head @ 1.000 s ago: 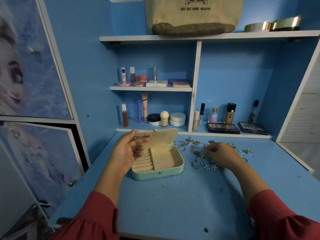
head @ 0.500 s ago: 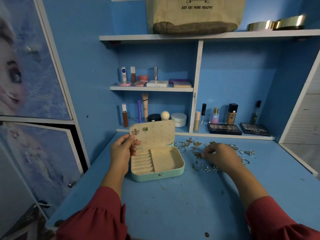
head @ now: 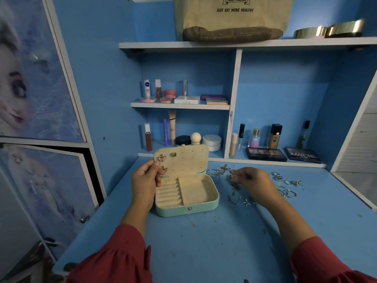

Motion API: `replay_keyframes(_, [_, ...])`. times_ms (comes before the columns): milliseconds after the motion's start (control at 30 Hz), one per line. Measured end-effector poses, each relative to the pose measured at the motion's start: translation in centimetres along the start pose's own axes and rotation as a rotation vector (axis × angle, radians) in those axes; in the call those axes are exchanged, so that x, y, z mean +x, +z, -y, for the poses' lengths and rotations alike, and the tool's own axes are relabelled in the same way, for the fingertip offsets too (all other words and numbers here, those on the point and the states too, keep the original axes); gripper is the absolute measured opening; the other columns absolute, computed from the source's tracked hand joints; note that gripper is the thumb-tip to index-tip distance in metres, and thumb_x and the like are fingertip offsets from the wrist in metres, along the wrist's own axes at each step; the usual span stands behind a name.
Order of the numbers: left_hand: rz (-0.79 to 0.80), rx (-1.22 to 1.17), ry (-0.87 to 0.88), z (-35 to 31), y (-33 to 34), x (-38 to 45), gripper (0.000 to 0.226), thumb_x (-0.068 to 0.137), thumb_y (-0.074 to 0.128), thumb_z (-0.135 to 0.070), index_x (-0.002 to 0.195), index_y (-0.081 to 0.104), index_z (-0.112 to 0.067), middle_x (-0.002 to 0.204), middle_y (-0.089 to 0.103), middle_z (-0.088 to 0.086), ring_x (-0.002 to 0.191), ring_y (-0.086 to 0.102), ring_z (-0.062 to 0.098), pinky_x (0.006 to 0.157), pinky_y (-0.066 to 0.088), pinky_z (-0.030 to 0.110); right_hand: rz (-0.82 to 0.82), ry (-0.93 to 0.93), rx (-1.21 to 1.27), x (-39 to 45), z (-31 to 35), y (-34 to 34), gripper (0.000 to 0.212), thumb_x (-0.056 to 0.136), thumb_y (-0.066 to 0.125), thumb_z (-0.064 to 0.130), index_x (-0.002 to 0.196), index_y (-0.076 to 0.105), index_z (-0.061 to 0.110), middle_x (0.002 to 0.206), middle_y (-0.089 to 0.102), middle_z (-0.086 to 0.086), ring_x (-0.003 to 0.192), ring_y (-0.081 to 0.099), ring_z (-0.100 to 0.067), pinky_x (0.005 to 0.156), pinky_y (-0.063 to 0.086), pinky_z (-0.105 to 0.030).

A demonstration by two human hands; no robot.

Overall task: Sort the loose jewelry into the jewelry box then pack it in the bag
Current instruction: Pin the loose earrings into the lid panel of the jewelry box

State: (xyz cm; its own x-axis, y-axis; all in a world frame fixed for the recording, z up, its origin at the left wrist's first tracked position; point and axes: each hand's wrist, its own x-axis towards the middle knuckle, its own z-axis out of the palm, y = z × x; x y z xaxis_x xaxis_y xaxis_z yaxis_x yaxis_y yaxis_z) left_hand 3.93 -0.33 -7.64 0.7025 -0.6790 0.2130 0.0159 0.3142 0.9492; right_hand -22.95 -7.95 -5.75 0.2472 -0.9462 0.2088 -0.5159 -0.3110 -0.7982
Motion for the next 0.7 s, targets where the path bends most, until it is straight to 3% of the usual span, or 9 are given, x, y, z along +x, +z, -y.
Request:
replay_keyframes(167, [0.007, -0.042, -0.021, 0.0, 0.1, 0.2, 0.015, 0.094, 0.057, -0.010, 0.101, 0.067, -0.003, 0.068, 0.061, 0.011, 0.042, 0.044, 0.005, 0.041, 0.040, 0.017, -0.003, -0.038, 0.161, 0.4, 2.7, 3.0, 0.006, 0.086, 0.070, 0.017, 0.085, 0.067, 0.022, 0.076, 0.066, 0.005, 0.064, 0.056, -0.005, 0.053, 0.041, -0.013])
replay_keyframes(333, [0.016, -0.044, -0.004, 0.0, 0.1, 0.1, 0.015, 0.094, 0.057, -0.010, 0.101, 0.067, -0.001, 0.067, 0.061, 0.012, 0.043, 0.045, 0.005, 0.041, 0.039, 0.018, 0.027, -0.150, 0.289, 0.9, 5.8, 6.8, 0.012, 0.085, 0.069, 0.009, 0.090, 0.070, 0.020, 0.083, 0.068, 0.013, 0.080, 0.062, 0.005, 0.072, 0.044, -0.009])
replay_keyframes(400, [0.019, -0.047, -0.006, 0.1, 0.0, 0.1, 0.015, 0.094, 0.057, -0.010, 0.101, 0.067, -0.002, 0.066, 0.062, 0.011, 0.044, 0.046, 0.005, 0.041, 0.039, 0.018, 0.006, -0.180, 0.326, 1.0, 6.9, 8.0, 0.011, 0.085, 0.069, 0.011, 0.093, 0.072, 0.018, 0.083, 0.066, 0.015, 0.078, 0.059, 0.008, 0.070, 0.042, -0.006])
replay_keyframes(533, [0.022, -0.035, -0.007, 0.2, -0.1, 0.1, 0.015, 0.095, 0.056, -0.011, 0.103, 0.067, -0.004, 0.067, 0.063, 0.009, 0.046, 0.047, 0.004, 0.042, 0.040, 0.018, -0.051, -0.200, 0.370, 1.3, 8.3, 9.9, 0.013, 0.085, 0.069, 0.017, 0.086, 0.070, 0.030, 0.089, 0.069, 0.010, 0.086, 0.060, -0.002, 0.072, 0.042, -0.011])
replay_keyframes(700, [0.036, -0.035, -0.007, 0.2, -0.3, -0.1, 0.016, 0.095, 0.056, -0.012, 0.103, 0.068, -0.006, 0.068, 0.064, 0.007, 0.049, 0.049, 0.005, 0.043, 0.041, 0.018, -0.090, -0.156, 0.381, 1.4, 8.5, 10.7, 0.009, 0.087, 0.068, 0.020, 0.087, 0.071, 0.028, 0.080, 0.064, 0.020, 0.075, 0.055, 0.012, 0.063, 0.037, -0.003])
